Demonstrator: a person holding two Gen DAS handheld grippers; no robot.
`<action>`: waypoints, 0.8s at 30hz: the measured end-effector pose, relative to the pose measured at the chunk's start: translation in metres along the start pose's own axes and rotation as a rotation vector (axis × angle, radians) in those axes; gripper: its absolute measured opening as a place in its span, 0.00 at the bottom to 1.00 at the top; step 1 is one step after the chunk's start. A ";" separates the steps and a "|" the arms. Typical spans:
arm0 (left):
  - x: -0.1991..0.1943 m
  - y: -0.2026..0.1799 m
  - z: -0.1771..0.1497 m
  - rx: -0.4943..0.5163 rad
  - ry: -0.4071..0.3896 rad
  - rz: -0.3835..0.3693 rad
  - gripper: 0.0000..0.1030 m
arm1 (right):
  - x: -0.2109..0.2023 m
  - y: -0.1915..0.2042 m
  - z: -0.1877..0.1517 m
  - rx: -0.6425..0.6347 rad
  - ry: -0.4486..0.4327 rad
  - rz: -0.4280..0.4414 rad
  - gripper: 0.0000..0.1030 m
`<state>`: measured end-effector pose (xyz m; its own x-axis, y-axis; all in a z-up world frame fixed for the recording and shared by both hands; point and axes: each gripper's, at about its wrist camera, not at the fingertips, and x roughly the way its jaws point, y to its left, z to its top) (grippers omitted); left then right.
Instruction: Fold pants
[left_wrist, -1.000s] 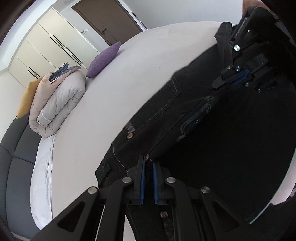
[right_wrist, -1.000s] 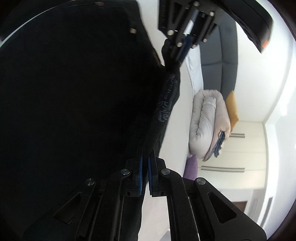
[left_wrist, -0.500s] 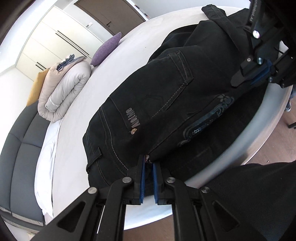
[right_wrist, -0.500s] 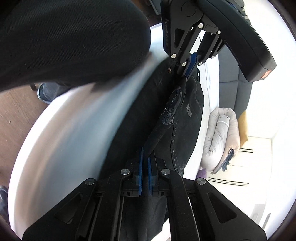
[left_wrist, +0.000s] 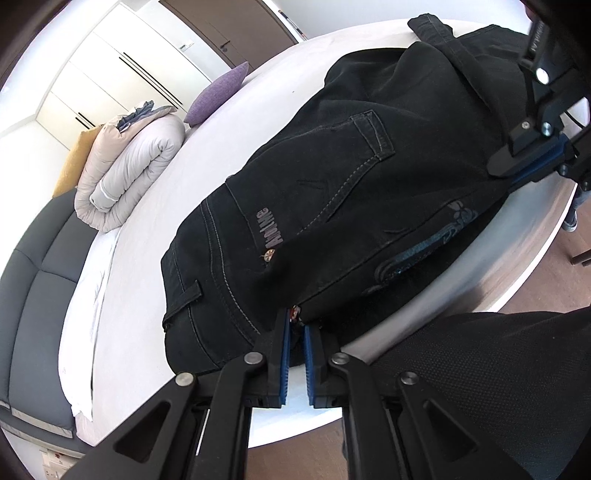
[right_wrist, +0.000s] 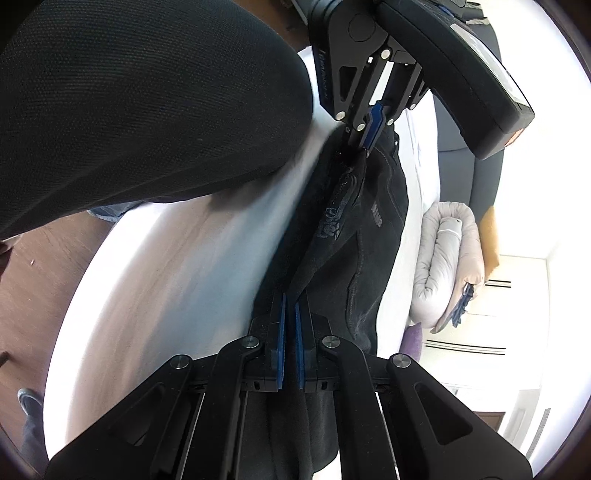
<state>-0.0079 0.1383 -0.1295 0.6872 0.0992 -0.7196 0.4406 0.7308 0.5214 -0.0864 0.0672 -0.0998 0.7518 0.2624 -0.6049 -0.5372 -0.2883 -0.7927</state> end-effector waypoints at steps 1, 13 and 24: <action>0.000 -0.001 -0.001 0.002 0.001 -0.002 0.07 | -0.013 0.009 0.002 0.003 -0.003 0.009 0.03; -0.014 0.029 -0.001 -0.112 0.010 -0.011 0.80 | -0.023 0.010 -0.011 0.233 -0.007 0.019 0.08; -0.010 0.064 0.100 -0.439 -0.106 -0.156 0.65 | -0.070 -0.051 -0.116 1.130 -0.075 0.225 0.58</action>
<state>0.0711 0.1165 -0.0433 0.6976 -0.0872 -0.7111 0.2732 0.9500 0.1515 -0.0676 -0.0431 -0.0080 0.5911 0.3751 -0.7141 -0.7205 0.6435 -0.2584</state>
